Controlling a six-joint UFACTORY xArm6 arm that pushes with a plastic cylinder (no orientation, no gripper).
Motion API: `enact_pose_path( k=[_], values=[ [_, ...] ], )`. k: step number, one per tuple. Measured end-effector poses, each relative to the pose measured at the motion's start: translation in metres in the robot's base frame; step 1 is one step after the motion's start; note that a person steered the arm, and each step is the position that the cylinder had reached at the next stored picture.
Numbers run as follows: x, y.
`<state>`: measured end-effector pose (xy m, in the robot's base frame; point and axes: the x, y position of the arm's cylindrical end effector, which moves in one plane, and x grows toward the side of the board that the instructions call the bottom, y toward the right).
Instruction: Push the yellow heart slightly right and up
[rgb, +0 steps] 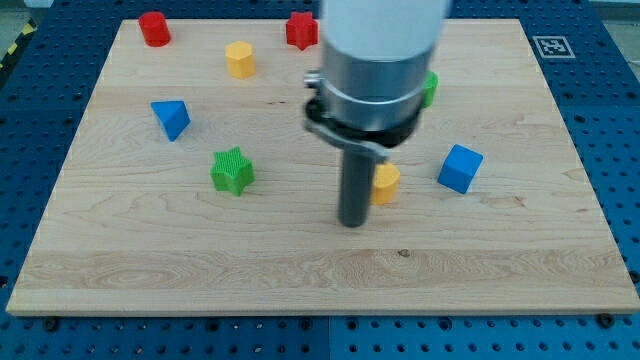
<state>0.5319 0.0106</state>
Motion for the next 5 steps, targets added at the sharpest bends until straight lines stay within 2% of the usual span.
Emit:
enact_pose_path(
  k=[1, 2, 5],
  values=[
    [-0.033, -0.012],
    [-0.041, -0.012],
    [-0.021, 0.032]
  ],
)
